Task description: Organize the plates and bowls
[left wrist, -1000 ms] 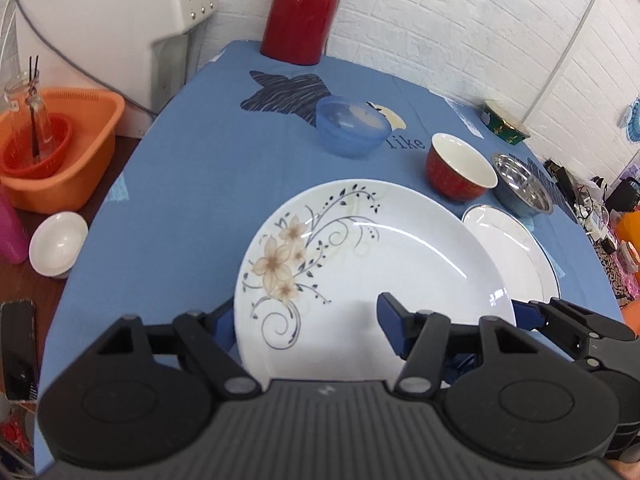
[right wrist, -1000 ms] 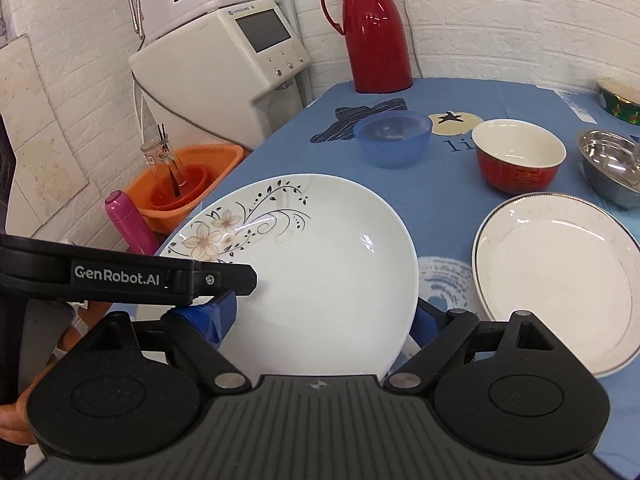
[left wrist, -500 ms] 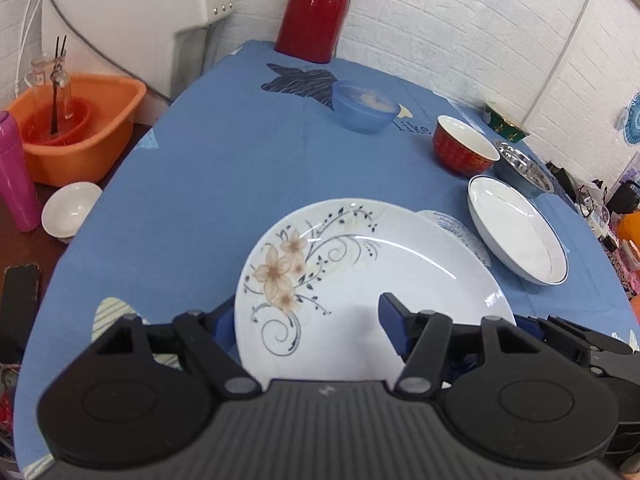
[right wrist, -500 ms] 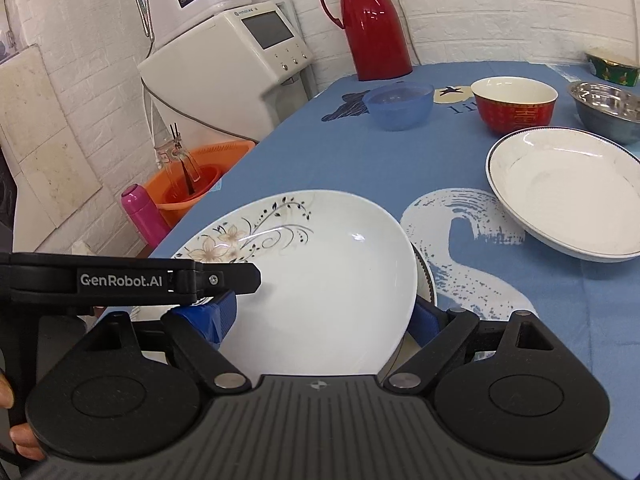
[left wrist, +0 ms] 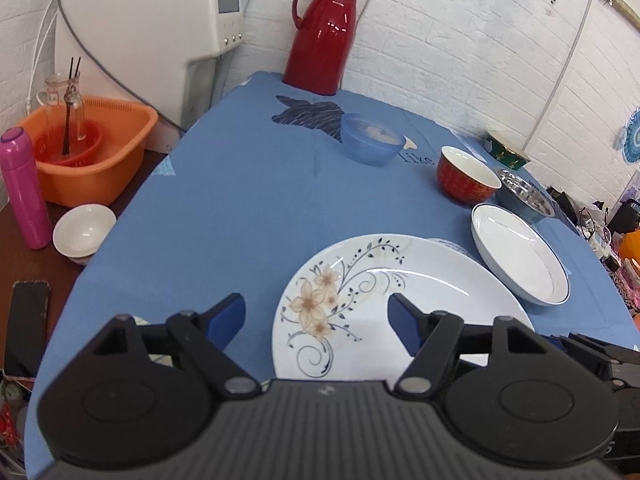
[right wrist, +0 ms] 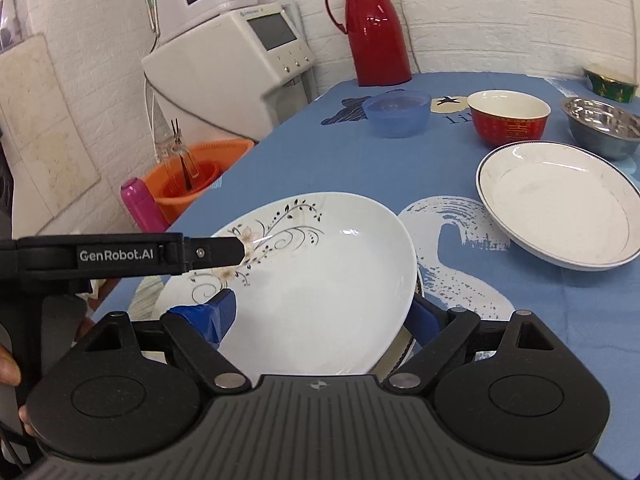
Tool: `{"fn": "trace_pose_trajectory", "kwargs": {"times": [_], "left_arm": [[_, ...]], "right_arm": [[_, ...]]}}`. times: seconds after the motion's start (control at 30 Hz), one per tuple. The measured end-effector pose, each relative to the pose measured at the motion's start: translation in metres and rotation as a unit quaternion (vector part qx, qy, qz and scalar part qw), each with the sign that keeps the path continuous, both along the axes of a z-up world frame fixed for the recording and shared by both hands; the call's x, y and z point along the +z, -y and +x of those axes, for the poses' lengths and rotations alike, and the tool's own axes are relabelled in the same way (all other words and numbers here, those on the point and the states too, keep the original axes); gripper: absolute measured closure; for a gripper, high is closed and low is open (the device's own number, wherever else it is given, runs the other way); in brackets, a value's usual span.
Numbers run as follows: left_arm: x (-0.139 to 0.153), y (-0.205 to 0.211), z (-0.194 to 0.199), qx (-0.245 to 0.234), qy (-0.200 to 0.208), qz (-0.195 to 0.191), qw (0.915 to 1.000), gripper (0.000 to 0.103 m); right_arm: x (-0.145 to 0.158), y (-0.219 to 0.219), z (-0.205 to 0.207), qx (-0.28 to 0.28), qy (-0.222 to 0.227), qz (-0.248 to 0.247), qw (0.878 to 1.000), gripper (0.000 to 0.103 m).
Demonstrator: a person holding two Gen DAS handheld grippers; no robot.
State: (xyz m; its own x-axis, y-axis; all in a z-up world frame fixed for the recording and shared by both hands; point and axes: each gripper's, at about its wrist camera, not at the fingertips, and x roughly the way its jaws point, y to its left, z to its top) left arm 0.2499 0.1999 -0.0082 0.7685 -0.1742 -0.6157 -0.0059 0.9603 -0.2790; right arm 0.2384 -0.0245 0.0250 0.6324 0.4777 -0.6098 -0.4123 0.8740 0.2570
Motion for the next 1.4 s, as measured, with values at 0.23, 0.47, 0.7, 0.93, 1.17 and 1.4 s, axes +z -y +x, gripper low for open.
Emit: {"fn": "trace_pose_trajectory", "kwargs": {"times": [0.23,0.47,0.7,0.93,1.17,1.4], "left_arm": [[0.003,0.000,-0.001,0.001,0.004,-0.004,1.0000,0.032],[0.007,0.007,-0.002,0.001,0.004,0.009,1.0000,0.032],[0.010,0.007,-0.006,0.003,0.000,0.007,1.0000,0.032],[0.029,0.025,0.012,-0.042,-0.007,-0.011,0.9990,0.032],[0.037,0.070,0.061,-0.116,-0.043,-0.054,0.9908,0.032],[0.026,0.126,0.138,-0.159,-0.092,-0.043,0.9820,0.032]], "right_arm": [[0.003,0.015,-0.004,-0.015,-0.016,0.010,1.000,0.026],[-0.015,0.002,-0.001,0.040,-0.053,-0.041,0.997,0.028],[-0.005,0.037,-0.012,0.000,-0.051,0.019,0.999,0.028],[0.026,0.103,-0.010,-0.080,-0.038,0.090,0.992,0.028],[0.032,0.162,0.023,-0.191,-0.022,0.022,0.981,0.028],[0.010,0.179,0.082,-0.212,-0.022,-0.029,0.977,0.028]]}}
